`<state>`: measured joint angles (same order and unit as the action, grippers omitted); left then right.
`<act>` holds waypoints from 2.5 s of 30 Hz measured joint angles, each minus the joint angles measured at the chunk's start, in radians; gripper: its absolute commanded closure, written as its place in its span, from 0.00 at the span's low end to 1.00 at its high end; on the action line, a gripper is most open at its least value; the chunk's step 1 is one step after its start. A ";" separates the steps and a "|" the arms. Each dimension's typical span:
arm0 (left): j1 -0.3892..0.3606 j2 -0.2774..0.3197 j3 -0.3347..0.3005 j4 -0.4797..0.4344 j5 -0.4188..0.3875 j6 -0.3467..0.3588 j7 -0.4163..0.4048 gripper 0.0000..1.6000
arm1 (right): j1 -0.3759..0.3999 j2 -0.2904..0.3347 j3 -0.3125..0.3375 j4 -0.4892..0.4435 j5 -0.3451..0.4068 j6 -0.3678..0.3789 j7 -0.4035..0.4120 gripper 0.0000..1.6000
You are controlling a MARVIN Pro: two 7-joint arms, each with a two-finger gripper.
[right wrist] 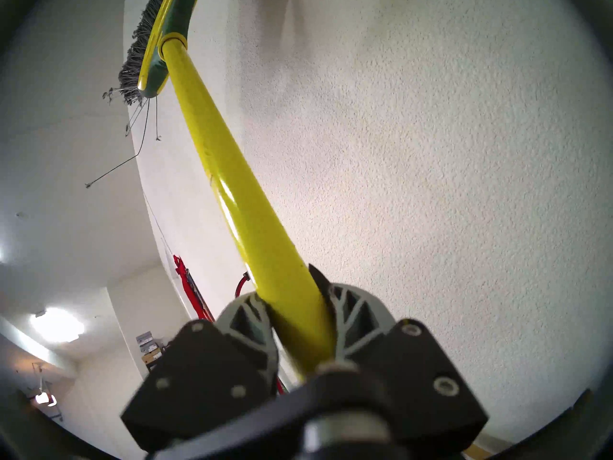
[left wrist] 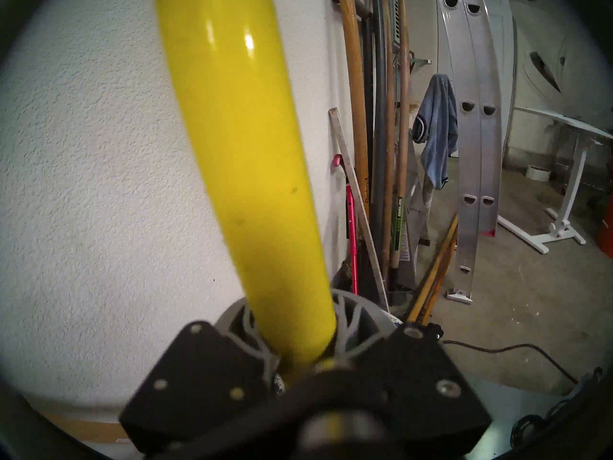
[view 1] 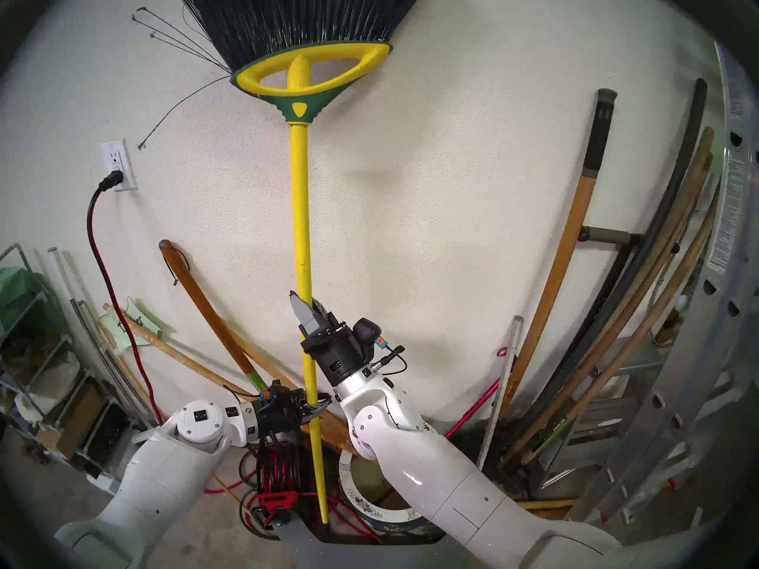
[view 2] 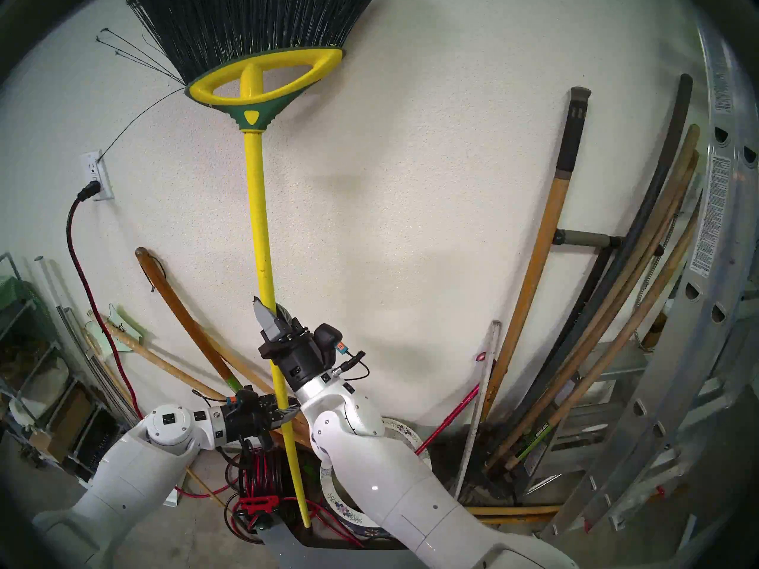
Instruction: Take wooden sticks or brooms out of the pot
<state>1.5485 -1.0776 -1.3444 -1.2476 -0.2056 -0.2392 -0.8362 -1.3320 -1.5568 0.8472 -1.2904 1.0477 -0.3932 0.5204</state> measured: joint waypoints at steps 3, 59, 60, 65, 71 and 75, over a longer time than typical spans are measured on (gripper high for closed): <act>-0.007 -0.010 0.006 0.017 -0.001 -0.015 0.004 1.00 | 0.000 0.003 -0.001 0.002 -0.003 -0.002 0.000 1.00; -0.212 -0.249 0.014 0.579 -0.004 -0.242 0.121 1.00 | 0.077 0.019 -0.068 0.215 0.021 -0.152 -0.058 1.00; -0.214 -0.249 0.012 0.584 -0.006 -0.244 0.119 1.00 | 0.081 0.017 -0.071 0.219 0.020 -0.153 -0.062 1.00; -0.226 -0.249 -0.003 0.610 -0.014 -0.249 0.109 1.00 | 0.108 0.002 -0.094 0.247 0.013 -0.156 -0.082 1.00; -0.243 -0.247 -0.022 0.643 -0.021 -0.252 0.101 1.00 | 0.150 -0.025 -0.122 0.301 -0.012 -0.168 -0.115 1.00; -0.258 -0.246 -0.034 0.668 -0.024 -0.253 0.100 1.00 | 0.189 -0.055 -0.142 0.361 -0.036 -0.182 -0.138 1.00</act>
<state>1.2906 -1.3235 -1.3785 -0.5793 -0.2295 -0.4920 -0.7361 -1.1434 -1.6119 0.7055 -0.9296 1.0117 -0.5756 0.3823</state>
